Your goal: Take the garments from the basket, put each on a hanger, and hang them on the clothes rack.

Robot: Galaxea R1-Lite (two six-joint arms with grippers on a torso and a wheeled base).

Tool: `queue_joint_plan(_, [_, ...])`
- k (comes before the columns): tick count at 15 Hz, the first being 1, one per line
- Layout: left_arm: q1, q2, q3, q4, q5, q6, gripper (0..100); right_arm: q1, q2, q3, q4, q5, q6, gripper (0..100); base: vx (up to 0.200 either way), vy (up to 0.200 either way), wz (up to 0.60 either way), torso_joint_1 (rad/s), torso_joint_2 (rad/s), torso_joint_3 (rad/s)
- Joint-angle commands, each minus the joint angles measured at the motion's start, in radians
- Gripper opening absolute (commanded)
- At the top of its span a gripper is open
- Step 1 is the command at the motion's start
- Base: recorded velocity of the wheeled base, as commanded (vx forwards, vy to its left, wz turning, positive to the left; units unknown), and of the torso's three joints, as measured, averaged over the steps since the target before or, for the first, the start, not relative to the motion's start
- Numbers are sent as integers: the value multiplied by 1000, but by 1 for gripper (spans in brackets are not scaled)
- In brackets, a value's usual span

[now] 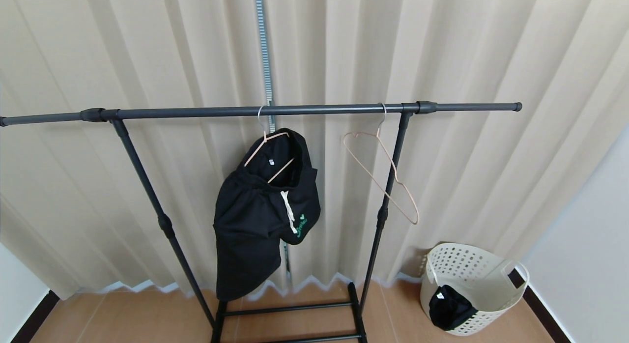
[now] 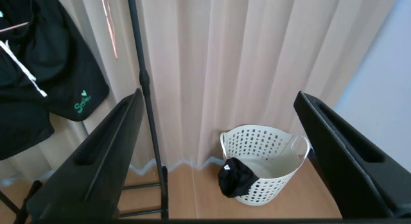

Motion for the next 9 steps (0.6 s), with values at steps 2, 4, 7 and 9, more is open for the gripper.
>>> queue_joint_plan(2, [1, 1, 0, 1, 0, 0, 100, 0, 6, 0, 0, 0, 0, 100, 0, 0, 0, -124, 298, 149])
queue_joint_plan(4, [1, 1, 0, 1, 0, 0, 100, 0, 4, 0, 0, 0, 0, 100, 0, 0, 0, -139, 339, 171])
queue_joint_plan(7, [1, 3, 0, 1, 0, 0, 100, 0, 4, 0, 0, 0, 0, 100, 0, 0, 0, -155, 349, 188])
queue_joint_plan(9, [1, 3, 0, 1, 0, 0, 100, 0, 6, 0, 0, 0, 0, 100, 0, 0, 0, -151, 349, 208])
